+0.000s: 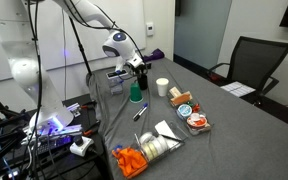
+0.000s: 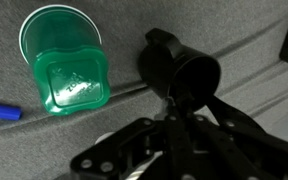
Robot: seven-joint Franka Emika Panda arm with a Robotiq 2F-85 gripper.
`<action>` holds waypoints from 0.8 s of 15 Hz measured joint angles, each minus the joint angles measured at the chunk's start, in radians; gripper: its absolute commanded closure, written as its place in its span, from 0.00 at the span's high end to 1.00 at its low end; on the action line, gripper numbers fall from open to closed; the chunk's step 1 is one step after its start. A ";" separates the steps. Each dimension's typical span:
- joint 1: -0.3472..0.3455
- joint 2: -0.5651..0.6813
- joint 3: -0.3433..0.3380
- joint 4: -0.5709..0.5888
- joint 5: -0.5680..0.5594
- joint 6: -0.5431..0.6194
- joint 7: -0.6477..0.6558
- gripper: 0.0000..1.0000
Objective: Move the tongs to the white cup
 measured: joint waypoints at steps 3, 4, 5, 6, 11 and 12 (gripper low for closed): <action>0.000 -0.050 0.000 -0.031 0.000 -0.002 0.000 0.01; 0.000 -0.068 0.000 -0.042 0.000 -0.002 0.000 0.01; 0.000 -0.086 0.000 -0.052 0.000 -0.003 0.000 0.01; -0.001 -0.102 -0.001 -0.061 0.000 -0.003 0.000 0.01; -0.003 -0.195 -0.015 -0.110 -0.015 -0.023 0.002 0.01; -0.004 -0.217 -0.022 -0.119 -0.017 -0.037 0.002 0.01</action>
